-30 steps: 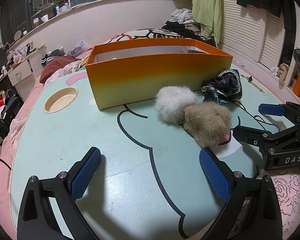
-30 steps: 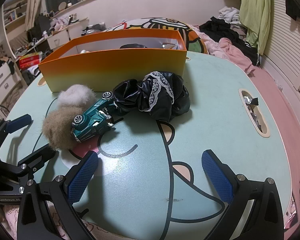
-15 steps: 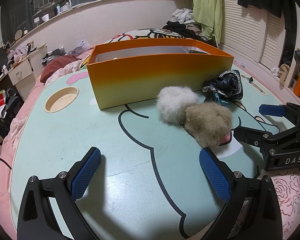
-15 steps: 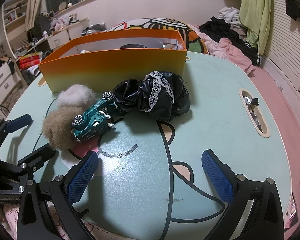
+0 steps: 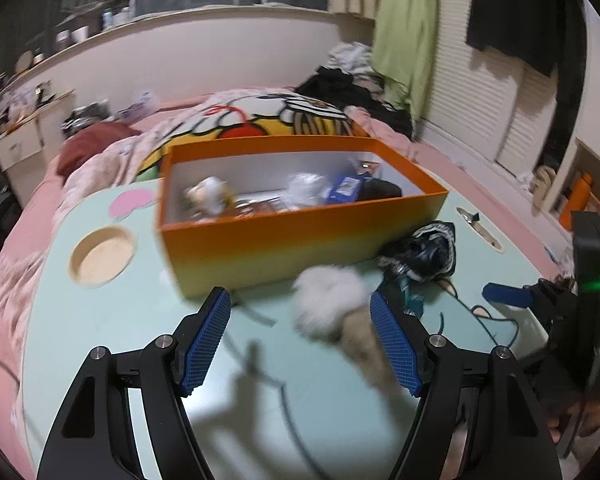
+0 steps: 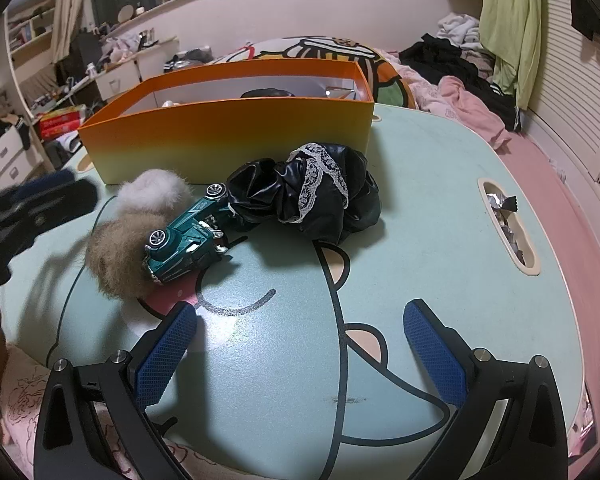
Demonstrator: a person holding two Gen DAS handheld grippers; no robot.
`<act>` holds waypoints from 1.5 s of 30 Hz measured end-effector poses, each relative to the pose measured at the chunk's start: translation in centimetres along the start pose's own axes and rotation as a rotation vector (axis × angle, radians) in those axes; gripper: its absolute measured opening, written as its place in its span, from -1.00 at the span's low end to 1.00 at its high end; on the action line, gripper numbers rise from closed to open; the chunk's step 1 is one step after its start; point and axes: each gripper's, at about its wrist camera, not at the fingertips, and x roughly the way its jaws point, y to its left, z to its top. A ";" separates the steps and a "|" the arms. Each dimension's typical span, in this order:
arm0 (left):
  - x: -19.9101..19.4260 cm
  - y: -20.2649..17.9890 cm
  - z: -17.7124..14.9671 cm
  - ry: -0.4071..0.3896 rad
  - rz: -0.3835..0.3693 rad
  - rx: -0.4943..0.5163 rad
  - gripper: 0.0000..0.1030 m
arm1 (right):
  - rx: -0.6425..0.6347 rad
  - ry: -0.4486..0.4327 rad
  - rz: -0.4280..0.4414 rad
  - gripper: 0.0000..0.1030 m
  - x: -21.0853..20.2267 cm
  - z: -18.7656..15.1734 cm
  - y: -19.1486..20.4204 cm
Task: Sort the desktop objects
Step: 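Grasp the white fluffy pompom with the left gripper while the right gripper grasps the black lace cloth, then lower the white pompom into the box with the left gripper while the right gripper drops the black cloth in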
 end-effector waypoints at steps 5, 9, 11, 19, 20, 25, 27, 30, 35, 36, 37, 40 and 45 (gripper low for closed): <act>3.9 -0.6 2.3 0.131 -0.013 -0.022 0.14 | 0.029 -0.021 0.035 1.00 0.3 -0.3 -0.4; 5.9 -0.5 1.7 0.194 -0.016 -0.031 -0.17 | 0.079 -0.051 0.089 1.00 0.0 -0.3 -1.2; 5.4 0.1 1.4 0.178 -0.033 -0.066 -0.27 | 0.106 -0.063 0.115 1.00 -0.2 -0.3 -1.5; 0.3 4.8 -0.1 0.019 -0.079 -0.215 -0.27 | 0.249 -0.143 0.200 1.00 -1.4 3.2 -3.3; -0.2 5.3 -0.2 0.008 -0.065 -0.213 -0.27 | 0.258 -0.148 0.197 1.00 -1.3 4.0 -3.2; -1.5 6.8 0.1 -0.020 -0.035 -0.226 -0.27 | 0.281 -0.080 0.188 0.71 1.5 6.2 -3.2; -1.5 7.1 0.4 -0.028 -0.033 -0.232 -0.27 | 0.303 -0.034 0.256 -0.28 2.7 5.8 -3.6; -1.6 7.1 0.5 -0.035 -0.041 -0.224 -0.27 | 0.324 -0.100 0.273 -0.52 1.6 5.0 -4.2; -2.4 6.2 0.7 -0.060 -0.051 -0.197 -0.27 | 0.293 -0.194 0.273 -0.58 -1.0 4.2 -3.8; -2.7 6.1 0.8 -0.069 -0.058 -0.195 -0.27 | 0.285 -0.218 0.275 -0.58 -1.8 4.1 -3.7; -3.0 6.0 0.9 -0.077 -0.062 -0.195 -0.27 | 0.278 -0.242 0.277 -0.58 -2.4 4.1 -3.6; -3.9 5.3 1.8 -0.108 -0.082 -0.183 -0.27 | 0.239 -0.314 0.286 -0.58 -4.5 5.0 -2.9; -4.5 3.5 5.0 -0.171 -0.109 -0.139 -0.27 | 0.164 -0.398 0.281 -0.58 -5.9 10.2 -1.2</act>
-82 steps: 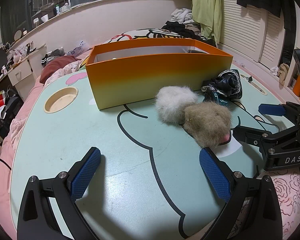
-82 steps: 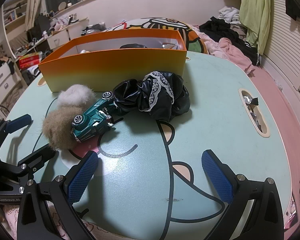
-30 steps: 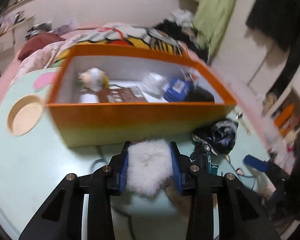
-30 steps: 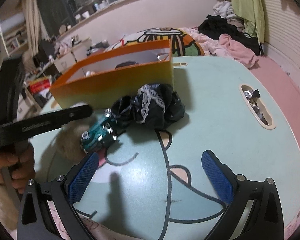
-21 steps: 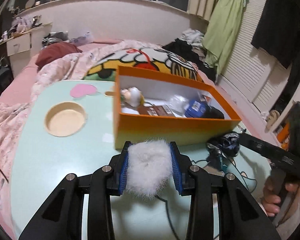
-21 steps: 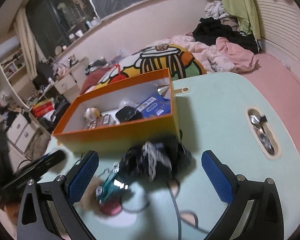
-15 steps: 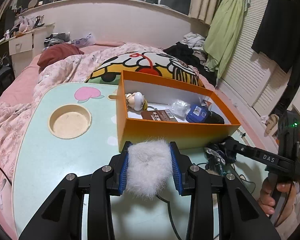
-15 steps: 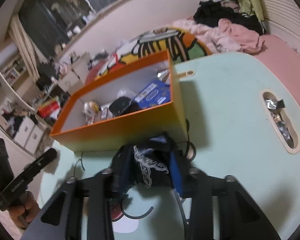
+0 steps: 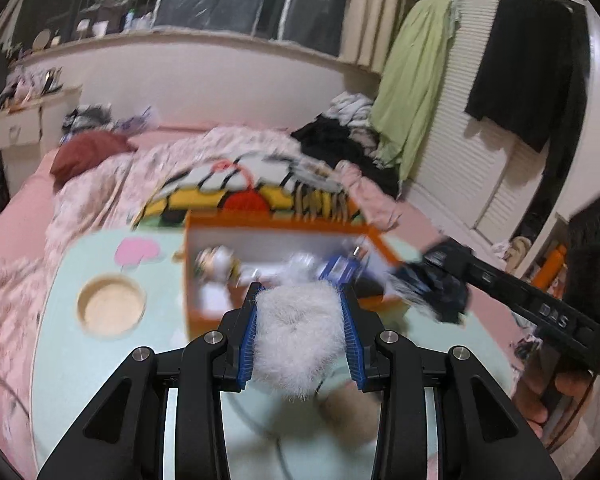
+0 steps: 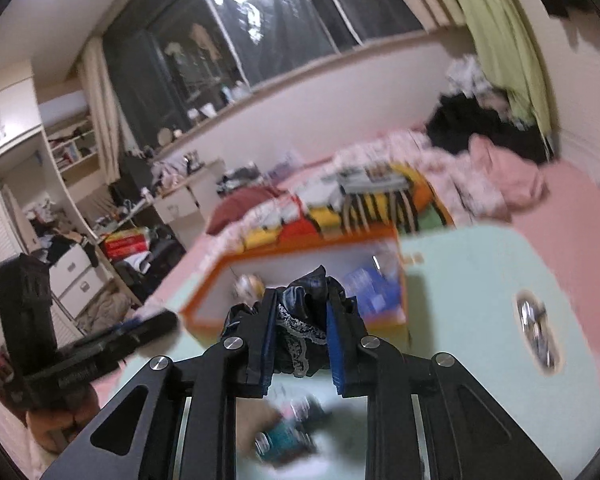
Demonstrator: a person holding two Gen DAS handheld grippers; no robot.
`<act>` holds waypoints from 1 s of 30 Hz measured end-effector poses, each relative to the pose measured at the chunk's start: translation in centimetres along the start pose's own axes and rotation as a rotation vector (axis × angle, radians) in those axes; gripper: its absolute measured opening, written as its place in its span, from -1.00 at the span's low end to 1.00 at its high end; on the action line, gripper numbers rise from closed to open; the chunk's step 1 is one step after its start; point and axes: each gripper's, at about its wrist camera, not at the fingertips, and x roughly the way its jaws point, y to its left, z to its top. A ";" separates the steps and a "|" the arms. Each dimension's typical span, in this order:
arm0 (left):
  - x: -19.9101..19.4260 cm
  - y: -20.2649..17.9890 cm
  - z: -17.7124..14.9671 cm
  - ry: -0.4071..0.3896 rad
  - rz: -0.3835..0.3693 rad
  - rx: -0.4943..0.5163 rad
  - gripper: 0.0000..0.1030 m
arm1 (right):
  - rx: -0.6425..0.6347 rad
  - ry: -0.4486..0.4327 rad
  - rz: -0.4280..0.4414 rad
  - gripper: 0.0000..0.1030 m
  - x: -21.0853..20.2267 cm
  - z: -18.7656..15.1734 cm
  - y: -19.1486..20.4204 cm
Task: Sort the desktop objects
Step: 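Lower the white pompom into the box with the left gripper while the right gripper drops the black cloth in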
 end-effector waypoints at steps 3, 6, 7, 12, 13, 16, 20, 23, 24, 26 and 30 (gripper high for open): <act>1.4 -0.8 2.7 -0.034 0.015 0.010 -0.27 | -0.054 -0.023 -0.034 -0.56 2.7 2.3 1.1; 4.1 -0.4 4.1 -0.015 0.036 -0.009 -0.08 | -0.114 0.020 -0.120 0.16 6.3 2.4 1.2; 5.5 0.0 4.0 0.024 0.059 -0.021 0.25 | -0.122 0.083 -0.182 0.36 8.1 1.9 0.7; 9.6 0.9 0.7 0.117 0.199 0.068 0.63 | -0.229 0.192 -0.315 0.46 11.5 -2.1 -0.8; 9.6 0.7 0.3 0.108 0.202 0.092 0.63 | -0.255 0.191 -0.322 0.45 11.8 -2.5 -0.7; 8.8 1.1 0.4 0.104 0.158 0.045 0.63 | -0.233 0.201 -0.300 0.51 12.0 -2.9 -1.3; 5.7 1.6 0.4 0.032 0.076 -0.036 0.63 | -0.162 0.168 -0.253 0.50 10.4 -3.5 -1.8; 3.5 0.6 -0.7 0.049 0.073 -0.002 0.63 | -0.110 0.138 -0.216 0.58 7.4 -3.5 -1.6; 3.1 0.5 -1.2 0.063 0.074 0.011 0.63 | -0.104 0.140 -0.204 0.65 6.3 -3.6 -1.6; 1.7 0.1 -3.0 0.100 0.054 0.027 0.63 | -0.104 0.169 -0.214 0.76 4.5 -4.4 -1.4; -0.4 -0.2 -7.1 0.189 0.070 0.067 0.63 | -0.112 0.282 -0.210 0.77 1.9 -7.5 -1.6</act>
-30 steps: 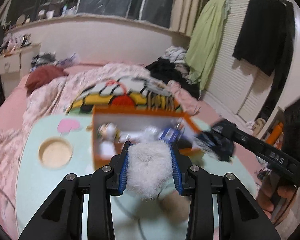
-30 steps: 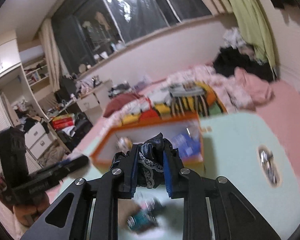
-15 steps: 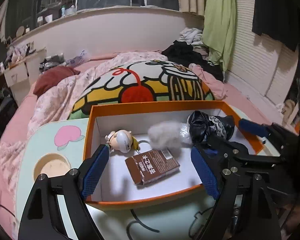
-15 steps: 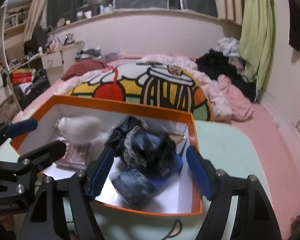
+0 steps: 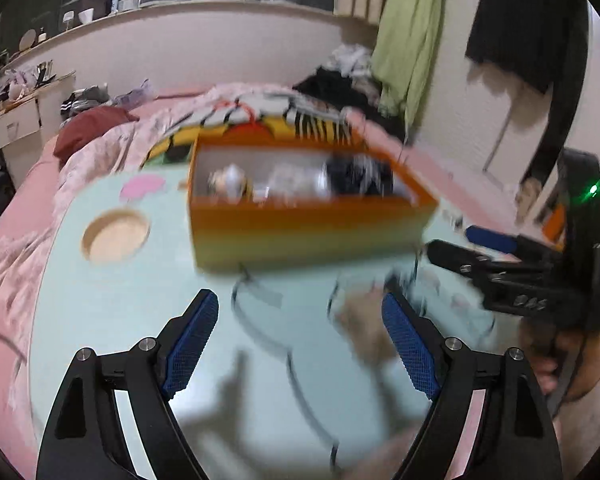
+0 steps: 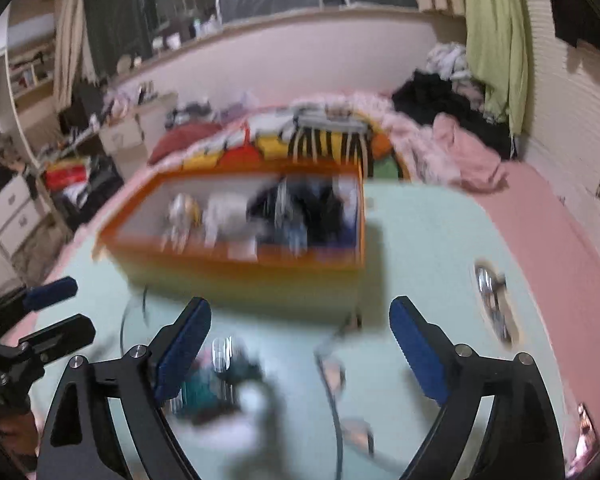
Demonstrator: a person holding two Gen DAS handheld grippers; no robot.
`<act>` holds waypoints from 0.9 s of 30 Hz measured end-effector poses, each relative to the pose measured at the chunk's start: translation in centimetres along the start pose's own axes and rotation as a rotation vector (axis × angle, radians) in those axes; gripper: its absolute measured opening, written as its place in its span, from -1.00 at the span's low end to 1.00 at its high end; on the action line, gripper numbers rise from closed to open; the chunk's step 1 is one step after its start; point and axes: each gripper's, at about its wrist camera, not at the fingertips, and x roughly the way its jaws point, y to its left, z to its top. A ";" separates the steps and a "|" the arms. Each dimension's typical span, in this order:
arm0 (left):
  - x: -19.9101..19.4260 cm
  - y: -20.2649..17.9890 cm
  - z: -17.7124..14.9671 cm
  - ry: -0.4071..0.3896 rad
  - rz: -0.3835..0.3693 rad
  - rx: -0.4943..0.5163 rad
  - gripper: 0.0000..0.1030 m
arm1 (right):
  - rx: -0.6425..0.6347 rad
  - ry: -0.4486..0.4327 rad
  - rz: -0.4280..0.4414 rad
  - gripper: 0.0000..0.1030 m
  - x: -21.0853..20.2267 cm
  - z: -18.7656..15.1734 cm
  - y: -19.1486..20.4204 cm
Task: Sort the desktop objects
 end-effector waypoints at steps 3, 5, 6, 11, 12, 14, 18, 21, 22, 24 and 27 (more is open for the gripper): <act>0.6 -0.4 -2.0 0.049 0.021 0.002 0.63 | -0.020 0.128 0.023 0.78 0.7 -2.8 0.2; 2.1 -0.8 -3.3 0.094 0.021 0.002 0.70 | -0.140 0.169 -0.046 1.00 1.9 -4.4 1.4; 2.1 -1.5 -4.0 0.028 0.071 0.031 0.72 | -0.162 0.126 -0.032 1.00 1.7 -4.8 1.8; 3.6 -3.1 -4.8 0.041 0.152 0.115 0.89 | -0.134 0.122 0.000 1.00 1.8 -5.7 1.2; 3.8 -2.8 -4.8 0.046 0.159 0.111 0.92 | -0.133 0.122 -0.003 1.00 1.6 -5.8 1.1; 4.0 -2.6 -5.1 0.044 0.163 0.106 0.94 | -0.133 0.134 -0.011 1.00 1.4 -6.0 1.0; 4.1 -2.6 -5.1 0.041 0.163 0.108 0.95 | -0.117 0.144 -0.023 1.00 1.4 -5.6 1.1; 4.1 -2.6 -5.4 0.041 0.162 0.112 0.96 | -0.124 0.103 -0.007 1.00 1.9 -4.5 1.3; 3.8 -2.7 -5.4 0.040 0.162 0.114 0.96 | -0.122 0.103 -0.004 1.00 1.9 -4.5 1.2; 3.6 -2.9 -5.2 0.040 0.160 0.115 0.96 | -0.123 0.102 -0.005 1.00 1.9 -4.3 1.2; 3.5 -3.2 -4.7 0.041 0.161 0.116 0.96 | -0.123 0.098 -0.005 1.00 1.7 -4.2 1.2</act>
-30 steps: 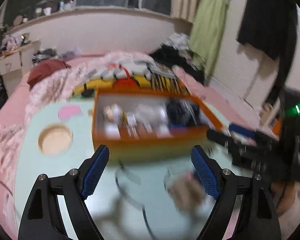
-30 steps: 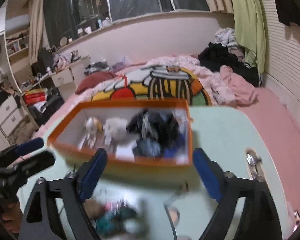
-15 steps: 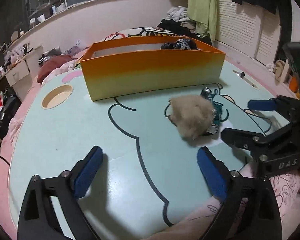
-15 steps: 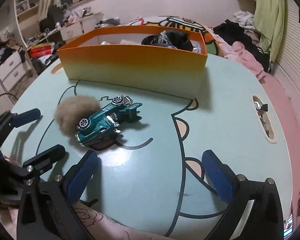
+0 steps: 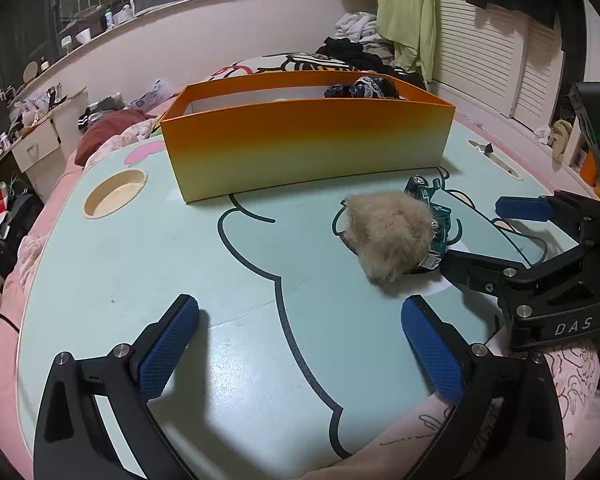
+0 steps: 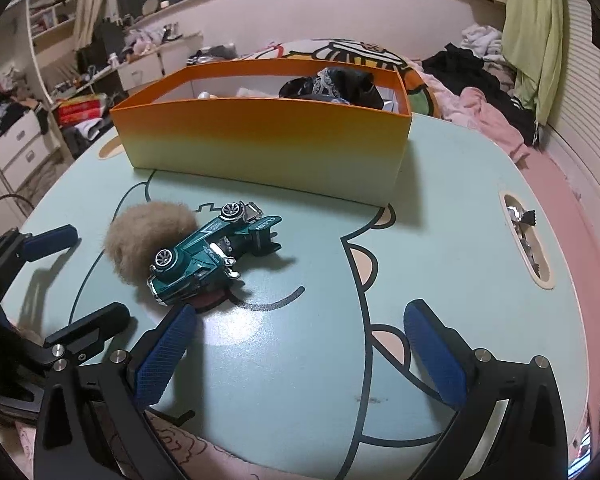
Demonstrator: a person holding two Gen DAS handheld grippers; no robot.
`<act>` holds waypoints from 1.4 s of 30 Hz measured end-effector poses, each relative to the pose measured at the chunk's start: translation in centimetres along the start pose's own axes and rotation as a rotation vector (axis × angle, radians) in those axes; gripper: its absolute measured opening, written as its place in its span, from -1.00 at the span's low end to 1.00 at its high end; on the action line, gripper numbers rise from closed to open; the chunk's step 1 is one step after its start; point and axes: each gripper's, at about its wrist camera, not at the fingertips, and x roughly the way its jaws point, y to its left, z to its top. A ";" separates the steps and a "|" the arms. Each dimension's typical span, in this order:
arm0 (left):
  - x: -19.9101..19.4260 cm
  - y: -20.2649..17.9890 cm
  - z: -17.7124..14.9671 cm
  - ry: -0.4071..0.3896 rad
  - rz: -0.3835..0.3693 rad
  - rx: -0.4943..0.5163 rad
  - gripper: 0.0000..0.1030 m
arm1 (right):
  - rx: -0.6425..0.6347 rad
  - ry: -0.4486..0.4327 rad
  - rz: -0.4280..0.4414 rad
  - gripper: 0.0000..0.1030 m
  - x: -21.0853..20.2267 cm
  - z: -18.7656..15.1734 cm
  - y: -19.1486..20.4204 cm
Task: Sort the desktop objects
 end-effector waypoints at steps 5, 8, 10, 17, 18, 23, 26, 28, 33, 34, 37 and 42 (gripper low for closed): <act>0.0 0.0 0.1 -0.001 0.000 0.000 0.96 | -0.001 0.001 0.000 1.00 0.2 0.2 0.1; 0.1 0.0 0.1 -0.001 0.000 0.000 0.96 | 0.000 0.001 0.000 1.00 0.2 0.2 0.1; 0.1 0.1 0.0 -0.001 0.001 0.000 0.96 | 0.000 0.001 0.000 1.00 0.2 0.2 0.1; 0.1 0.1 0.1 -0.001 0.000 0.000 0.96 | 0.000 0.000 0.000 1.00 0.1 0.2 0.1; 0.1 0.1 0.0 -0.001 0.000 0.000 0.96 | 0.001 0.001 0.000 1.00 0.2 0.2 0.1; 0.2 0.2 0.0 -0.001 0.000 0.000 0.96 | 0.000 0.000 0.000 1.00 0.1 0.2 0.2; 0.2 0.2 0.0 0.000 0.000 0.000 0.96 | 0.000 0.000 0.000 1.00 0.1 0.2 0.2; 0.2 0.2 0.0 0.000 0.000 0.001 0.96 | 0.001 0.000 0.000 1.00 0.2 0.2 0.2; 0.2 0.2 0.0 0.000 0.000 0.001 0.96 | 0.001 0.000 0.000 1.00 0.2 0.1 0.2; 0.2 0.2 0.0 0.000 0.000 0.001 0.96 | 0.001 -0.001 0.001 1.00 0.2 0.1 0.2; 0.2 0.3 0.0 0.001 0.000 0.001 0.96 | 0.010 -0.006 0.004 1.00 0.0 0.3 0.1; 0.1 -0.1 0.6 -0.004 -0.012 -0.002 0.96 | 0.118 -0.061 0.023 0.99 -1.0 0.1 -1.7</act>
